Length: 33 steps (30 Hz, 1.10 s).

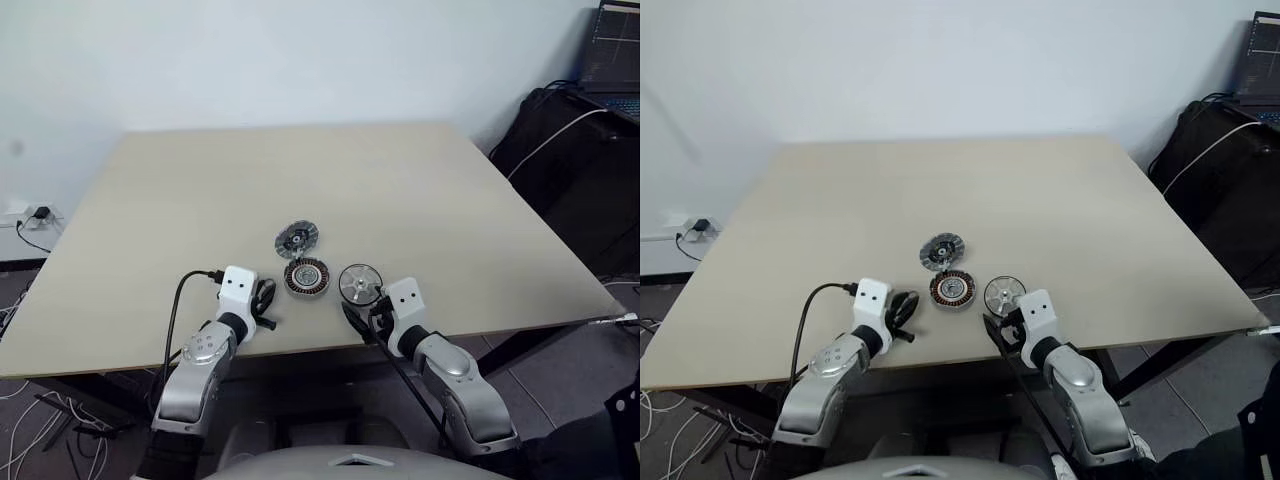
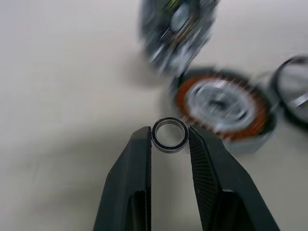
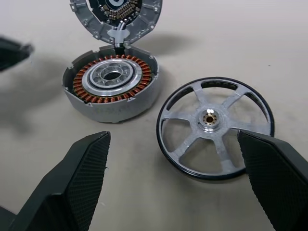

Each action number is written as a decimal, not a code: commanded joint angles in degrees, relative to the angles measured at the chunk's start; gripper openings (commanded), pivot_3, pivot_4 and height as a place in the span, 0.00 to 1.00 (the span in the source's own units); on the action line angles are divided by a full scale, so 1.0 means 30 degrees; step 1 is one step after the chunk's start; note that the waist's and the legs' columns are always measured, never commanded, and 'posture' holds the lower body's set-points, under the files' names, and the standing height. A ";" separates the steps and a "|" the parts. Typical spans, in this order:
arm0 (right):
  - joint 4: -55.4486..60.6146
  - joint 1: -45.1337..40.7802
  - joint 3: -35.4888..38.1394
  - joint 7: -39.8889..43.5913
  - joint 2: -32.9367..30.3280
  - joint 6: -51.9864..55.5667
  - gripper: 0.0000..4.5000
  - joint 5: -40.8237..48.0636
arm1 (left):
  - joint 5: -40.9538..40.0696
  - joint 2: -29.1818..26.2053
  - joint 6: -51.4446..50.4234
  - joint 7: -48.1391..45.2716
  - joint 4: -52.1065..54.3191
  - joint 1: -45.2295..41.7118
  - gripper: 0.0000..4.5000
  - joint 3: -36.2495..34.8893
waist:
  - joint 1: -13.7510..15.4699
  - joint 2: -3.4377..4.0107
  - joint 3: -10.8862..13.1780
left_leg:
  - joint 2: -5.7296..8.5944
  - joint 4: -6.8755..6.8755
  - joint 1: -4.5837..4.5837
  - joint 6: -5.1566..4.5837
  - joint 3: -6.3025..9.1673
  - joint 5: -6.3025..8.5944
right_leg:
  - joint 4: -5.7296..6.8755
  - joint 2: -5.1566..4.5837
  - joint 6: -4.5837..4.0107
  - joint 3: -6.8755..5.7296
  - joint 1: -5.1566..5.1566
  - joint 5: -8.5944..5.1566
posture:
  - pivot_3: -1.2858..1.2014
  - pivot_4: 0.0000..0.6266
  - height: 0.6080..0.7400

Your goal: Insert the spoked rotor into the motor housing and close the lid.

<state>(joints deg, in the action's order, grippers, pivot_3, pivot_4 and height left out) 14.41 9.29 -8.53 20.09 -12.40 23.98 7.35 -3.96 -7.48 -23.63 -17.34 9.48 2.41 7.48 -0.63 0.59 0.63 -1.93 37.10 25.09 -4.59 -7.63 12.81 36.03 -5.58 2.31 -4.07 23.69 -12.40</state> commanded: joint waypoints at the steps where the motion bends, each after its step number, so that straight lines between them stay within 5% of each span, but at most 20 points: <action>1: 0.0669 -0.0443 0.0195 0.0070 0.0064 -0.0400 1.00 0.0220 | 0.0290 -0.0141 0.0487 -0.0294 -0.0504 -0.1312 0.17 0.0512 | 0.0007 0.0001 0.0000 | 0.0000 0.0000 0.0000 0.0001 0.0000 -0.0001 | 0.0000 0.0003 -0.0001 -0.0004 0.0000 0.0000 | 0.52 0.00 1.00; 15: 0.0886 -0.0204 0.0275 -0.0140 0.0193 -0.0559 1.00 0.0197 | 0.1081 0.0682 0.2251 -0.1118 -0.6943 -0.5831 0.17 0.1868 | 0.0014 -0.0023 0.0013 | 0.0000 0.0057 0.0008 -0.0003 -0.0001 -0.0007 | 0.0007 0.0041 0.0010 -0.0020 -0.0019 0.0008 | 0.52 0.00 1.00; 28: 0.1178 0.0087 0.0448 -0.0422 0.0271 -0.0590 1.00 0.0191 | 0.1564 0.1112 0.2752 -0.1422 -0.9107 -0.6669 0.17 0.2222 | 0.0008 -0.0040 0.0022 | 0.0001 0.0073 0.0012 -0.0014 0.0001 -0.0002 | 0.0006 0.0035 0.0013 -0.0017 -0.0025 0.0016 | 0.52 0.00 1.00; 33: 0.1136 0.0045 0.0431 -0.0483 0.0304 -0.0555 1.00 0.0205 | 0.1525 0.1097 0.2531 -0.1423 -0.9013 -0.6494 0.52 0.2205 | 0.0006 -0.0039 0.0022 | 0.0000 0.0073 0.0011 -0.0014 0.0003 -0.0002 | 0.0007 0.0033 0.0014 -0.0018 -0.0025 0.0017 | 0.52 0.00 1.00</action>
<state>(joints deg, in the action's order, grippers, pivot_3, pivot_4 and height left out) 15.15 10.03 -8.01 18.79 -11.68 23.69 7.36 0.52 -4.41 -16.67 -21.34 -18.12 -16.55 14.08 -0.61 0.47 0.69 -1.93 37.32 25.13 -4.63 -7.62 12.80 36.05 -5.48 2.35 -4.13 23.62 -12.34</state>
